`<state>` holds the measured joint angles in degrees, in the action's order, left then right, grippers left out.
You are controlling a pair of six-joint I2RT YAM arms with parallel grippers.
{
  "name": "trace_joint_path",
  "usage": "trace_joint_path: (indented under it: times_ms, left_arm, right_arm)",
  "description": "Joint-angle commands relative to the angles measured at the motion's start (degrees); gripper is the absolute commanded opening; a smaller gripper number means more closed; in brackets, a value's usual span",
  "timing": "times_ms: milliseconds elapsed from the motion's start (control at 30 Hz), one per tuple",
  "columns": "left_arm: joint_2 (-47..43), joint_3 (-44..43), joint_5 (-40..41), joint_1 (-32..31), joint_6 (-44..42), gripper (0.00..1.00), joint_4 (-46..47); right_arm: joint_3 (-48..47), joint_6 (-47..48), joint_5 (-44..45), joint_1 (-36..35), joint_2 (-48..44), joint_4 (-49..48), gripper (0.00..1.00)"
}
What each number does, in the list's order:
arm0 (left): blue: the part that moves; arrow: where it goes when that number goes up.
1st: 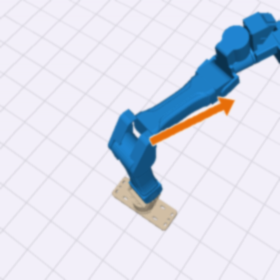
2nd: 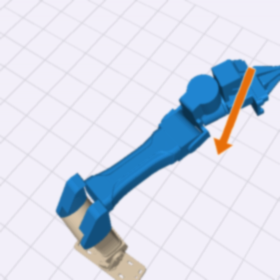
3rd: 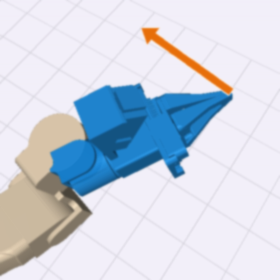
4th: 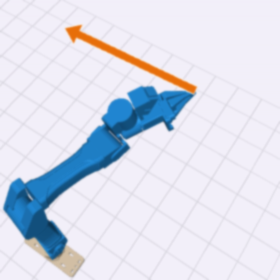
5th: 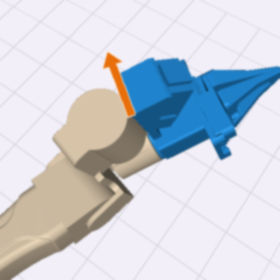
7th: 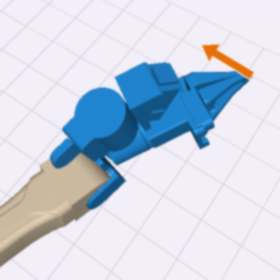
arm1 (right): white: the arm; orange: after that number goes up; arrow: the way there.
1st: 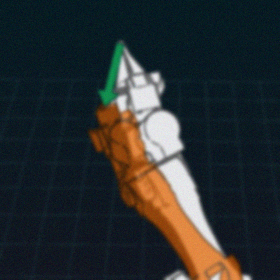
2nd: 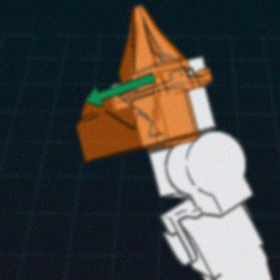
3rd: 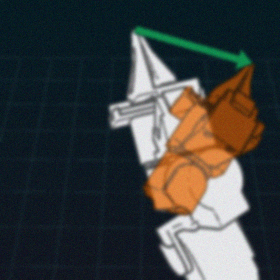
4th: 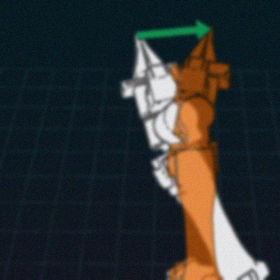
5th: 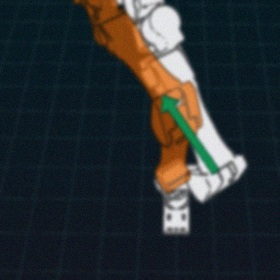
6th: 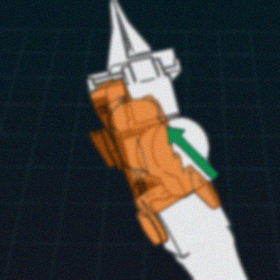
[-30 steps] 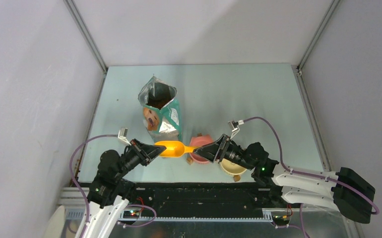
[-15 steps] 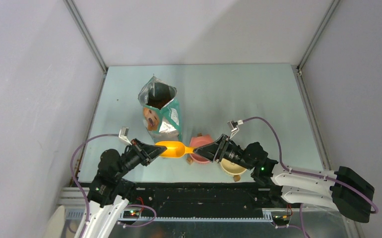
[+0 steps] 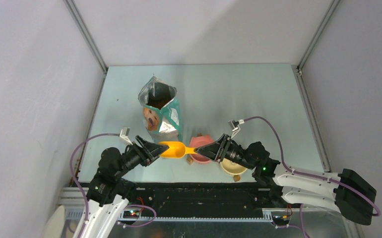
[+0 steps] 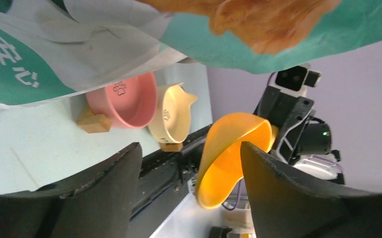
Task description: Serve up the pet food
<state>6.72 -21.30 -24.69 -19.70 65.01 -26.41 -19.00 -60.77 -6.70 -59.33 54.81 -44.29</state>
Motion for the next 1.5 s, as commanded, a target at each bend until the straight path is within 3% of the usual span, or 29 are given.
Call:
trace_joint_path:
  times_ms: [0, 33, 100, 333, 500, 567, 867, 1067, 1200, 1367, 1467]
  left_arm:
    - [0.51, -4.58, 1.52, -0.1, -2.95, 0.89, -2.15]
    - [0.63, -5.78, 1.77, -0.09, -3.66, 0.97, -2.59]
    - [1.06, -8.05, 2.93, -0.07, -5.07, 0.99, -5.03]
    - [5.61, -22.45, 16.3, -0.09, -11.85, 0.99, -20.01]
    - [15.7, -37.05, 31.7, -0.14, -13.32, 1.0, -31.39]
    - [20.08, -42.01, 34.23, -0.07, -13.72, 0.99, -32.69]
    - [37.46, -58.38, 36.72, -0.12, -16.55, 0.99, -29.26]
    - [48.56, -63.15, 34.53, -0.08, -20.4, 0.99, -24.95]
    - [55.04, -66.92, 37.27, -0.05, -22.64, 0.99, -24.92]
    - [61.75, -71.54, 34.85, -0.08, -28.19, 0.87, -29.8]
    - [64.28, -71.35, 34.54, -0.12, -30.09, 0.74, -31.82]
  right_arm:
    - [-2.58, 0.68, 2.15, 0.63, -3.96, 1.75, 0.0]
    - [-2.55, 0.77, 2.31, 0.95, -4.47, 3.31, 0.0]
    - [-2.54, 1.05, 2.56, 1.85, -6.17, 5.97, 0.0]
    - [-2.58, 2.64, 6.2, 5.7, -16.78, 22.23, 0.0]
    - [-2.87, 5.94, 12.74, 8.29, -24.67, 33.17, 0.0]
    - [-3.03, 6.8, 14.06, 9.29, -27.13, 36.2, 0.0]
    - [-4.04, 12.63, 18.2, 10.94, -34.19, 44.98, 0.0]
    - [-4.81, 15.32, 19.19, 11.24, -34.52, 48.83, 0.0]
    - [-4.82, 15.46, 17.53, 11.34, -33.26, 48.5, 0.0]
    - [-4.86, 15.68, 17.7, 11.57, -33.29, 49.0, 0.0]
    - [-4.82, 15.81, 18.01, 12.31, -33.16, 50.16, 0.0]
